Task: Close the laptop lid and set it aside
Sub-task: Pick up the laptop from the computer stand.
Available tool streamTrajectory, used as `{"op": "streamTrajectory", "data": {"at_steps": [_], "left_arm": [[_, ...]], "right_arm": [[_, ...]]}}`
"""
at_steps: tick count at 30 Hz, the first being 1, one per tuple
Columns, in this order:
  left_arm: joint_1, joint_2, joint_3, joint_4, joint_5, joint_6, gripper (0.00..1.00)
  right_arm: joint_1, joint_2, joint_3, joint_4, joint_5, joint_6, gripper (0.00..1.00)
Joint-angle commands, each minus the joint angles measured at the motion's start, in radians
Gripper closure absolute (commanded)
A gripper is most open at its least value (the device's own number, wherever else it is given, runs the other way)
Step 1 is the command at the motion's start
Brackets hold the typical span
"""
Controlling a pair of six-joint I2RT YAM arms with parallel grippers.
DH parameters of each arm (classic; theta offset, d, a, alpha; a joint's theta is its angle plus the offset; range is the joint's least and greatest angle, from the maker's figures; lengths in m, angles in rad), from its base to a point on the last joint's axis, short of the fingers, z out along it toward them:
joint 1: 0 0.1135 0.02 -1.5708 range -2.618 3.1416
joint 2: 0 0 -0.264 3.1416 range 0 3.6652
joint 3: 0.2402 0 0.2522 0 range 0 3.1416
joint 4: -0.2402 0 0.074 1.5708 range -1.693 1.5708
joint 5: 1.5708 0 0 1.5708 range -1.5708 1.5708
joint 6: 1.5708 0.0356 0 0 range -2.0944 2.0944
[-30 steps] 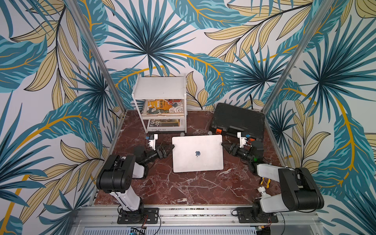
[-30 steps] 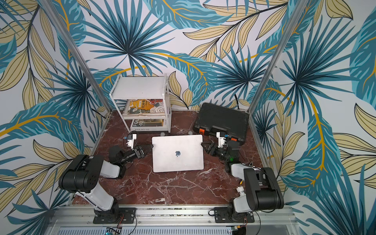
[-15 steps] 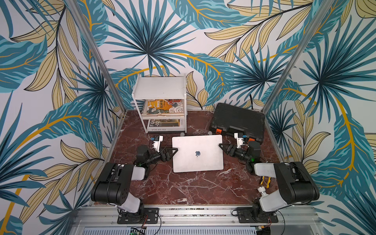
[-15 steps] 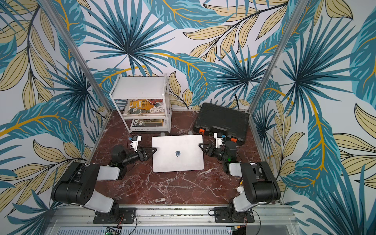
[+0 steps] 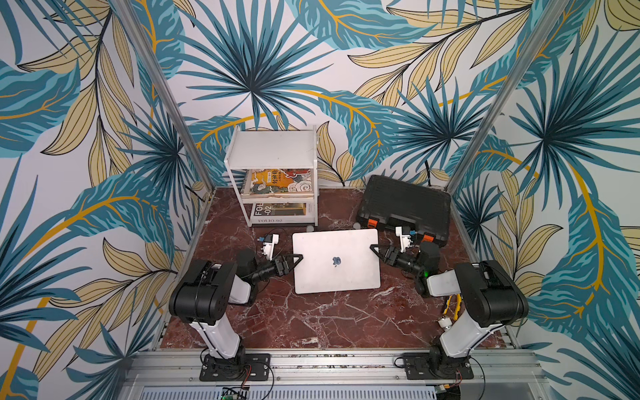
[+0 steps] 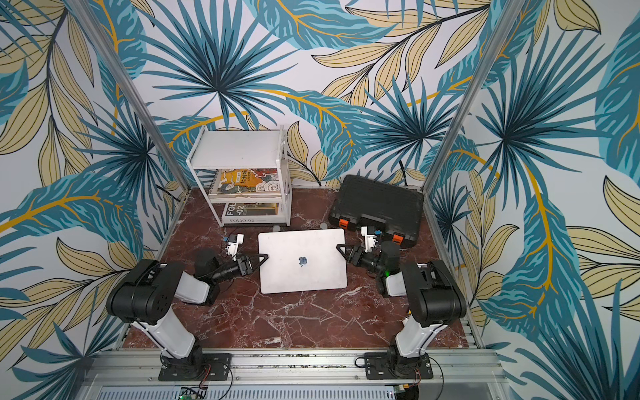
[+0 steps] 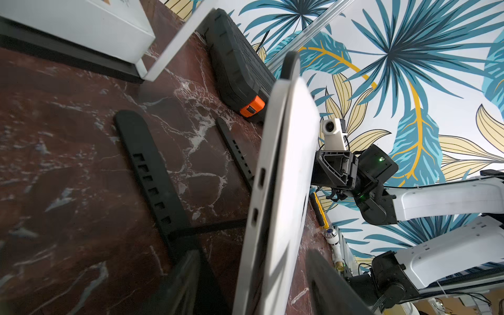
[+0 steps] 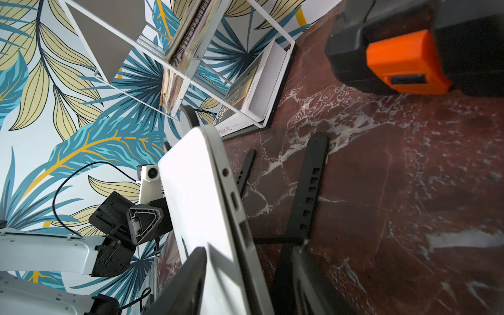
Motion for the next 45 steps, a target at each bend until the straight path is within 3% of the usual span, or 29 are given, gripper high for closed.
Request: {"op": "streamTrajectory", "data": {"at_steps": [1, 3, 6, 10, 17, 23, 29, 35, 45], "left_arm": [[-0.006, -0.046, 0.012, -0.016, 0.009, 0.034, 0.38], [-0.006, -0.071, 0.013, -0.063, 0.004, 0.058, 0.47], [-0.009, -0.100, 0.016, -0.118, -0.002, 0.081, 0.48], [-0.011, -0.100, 0.020, -0.151, -0.001, 0.099, 0.61], [-0.021, -0.102, 0.037, -0.192, 0.005, 0.118, 0.70], [-0.022, -0.115, 0.053, -0.244, 0.007, 0.145, 0.84], [-0.021, -0.152, 0.064, -0.308, 0.002, 0.179, 0.90], [-0.021, -0.174, 0.069, -0.360, -0.013, 0.208, 0.90], [-0.021, -0.162, 0.069, -0.374, -0.029, 0.222, 0.90]], "right_arm": [[0.007, -0.018, -0.002, 0.007, -0.015, -0.007, 0.48], [0.010, -0.017, -0.001, 0.007, -0.016, -0.005, 0.49], [0.012, -0.012, -0.001, 0.010, -0.014, -0.004, 0.49], [0.013, -0.013, -0.001, 0.010, -0.012, -0.002, 0.49], [0.013, -0.015, 0.001, 0.010, -0.012, 0.001, 0.49], [0.015, -0.009, 0.003, 0.010, -0.016, 0.005, 0.49], [0.021, -0.004, 0.005, 0.009, -0.022, 0.008, 0.50], [0.027, 0.001, 0.007, 0.020, -0.030, 0.019, 0.64], [0.030, -0.008, -0.002, 0.034, -0.034, 0.030, 0.75]]}}
